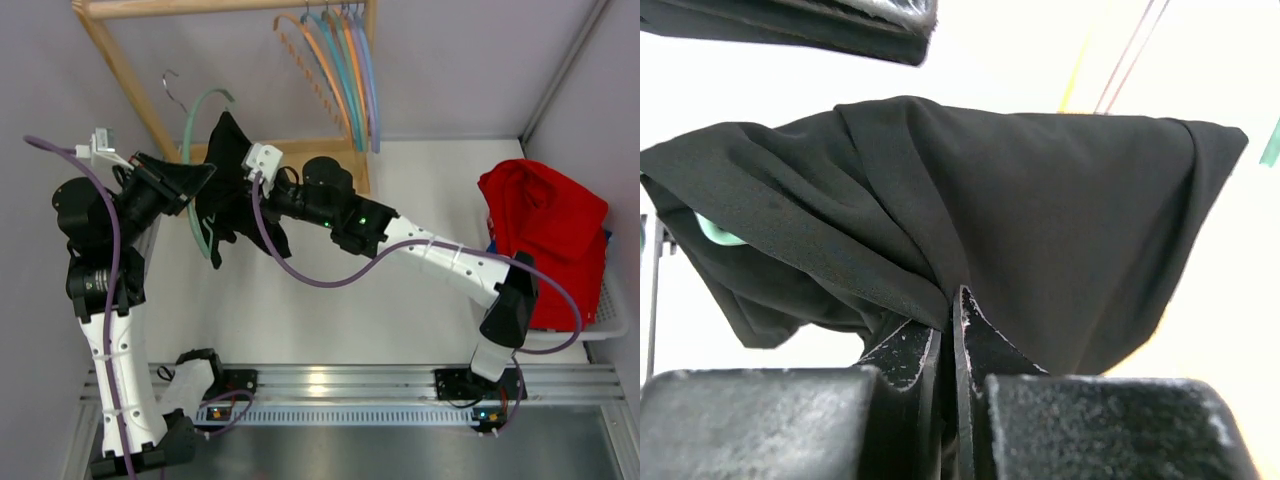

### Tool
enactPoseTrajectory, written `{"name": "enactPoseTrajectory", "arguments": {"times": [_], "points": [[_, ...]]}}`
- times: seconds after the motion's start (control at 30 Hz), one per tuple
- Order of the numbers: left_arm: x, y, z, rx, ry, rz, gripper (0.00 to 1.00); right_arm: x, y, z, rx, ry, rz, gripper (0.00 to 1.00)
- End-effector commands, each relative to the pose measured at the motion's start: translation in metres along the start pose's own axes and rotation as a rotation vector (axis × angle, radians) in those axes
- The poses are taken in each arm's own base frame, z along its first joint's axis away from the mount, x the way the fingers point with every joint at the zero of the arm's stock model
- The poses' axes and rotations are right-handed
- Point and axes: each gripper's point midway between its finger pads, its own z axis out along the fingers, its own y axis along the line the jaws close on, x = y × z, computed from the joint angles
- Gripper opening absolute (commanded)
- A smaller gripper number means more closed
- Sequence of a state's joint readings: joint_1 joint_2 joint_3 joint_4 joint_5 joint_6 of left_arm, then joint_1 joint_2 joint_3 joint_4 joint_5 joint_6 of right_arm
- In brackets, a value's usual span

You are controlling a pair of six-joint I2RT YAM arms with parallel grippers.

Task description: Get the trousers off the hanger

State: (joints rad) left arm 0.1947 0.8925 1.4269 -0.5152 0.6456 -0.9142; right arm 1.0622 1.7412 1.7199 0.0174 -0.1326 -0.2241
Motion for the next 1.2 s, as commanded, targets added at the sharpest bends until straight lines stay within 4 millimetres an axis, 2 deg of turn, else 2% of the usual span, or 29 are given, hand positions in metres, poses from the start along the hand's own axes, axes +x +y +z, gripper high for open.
{"name": "enactPoseTrajectory", "arguments": {"times": [0.0, 0.07, 0.17, 0.3, 0.5, 0.77, 1.0, 1.17], "points": [[-0.013, -0.04, -0.01, 0.147, -0.058, 0.111, 0.0, -0.057, 0.003, -0.011, -0.021, -0.127, -0.023, 0.0], [-0.011, -0.041, -0.012, 0.154, -0.053, 0.123, 0.0, -0.066, -0.005, -0.013, 0.022, -0.138, -0.022, 0.0], [-0.005, -0.035, -0.012, 0.148, -0.039, 0.131, 0.0, -0.09, -0.016, -0.023, 0.079, -0.176, -0.016, 0.0], [-0.001, -0.026, -0.011, 0.134, -0.032, 0.129, 0.0, -0.128, -0.03, -0.045, 0.144, -0.248, -0.012, 0.0], [0.007, -0.004, -0.004, 0.09, -0.022, 0.112, 0.0, -0.172, -0.044, -0.076, 0.21, -0.336, -0.009, 0.0], [0.018, 0.023, 0.003, 0.041, 0.003, 0.086, 0.0, -0.214, -0.057, -0.108, 0.27, -0.431, -0.025, 0.0], [0.019, 0.031, 0.006, 0.022, 0.003, 0.082, 0.0, -0.258, -0.071, -0.138, 0.333, -0.537, -0.061, 0.0], [0.02, 0.032, 0.006, 0.021, 0.005, 0.073, 0.0, -0.275, -0.081, -0.155, 0.391, -0.577, -0.112, 0.0]]}}
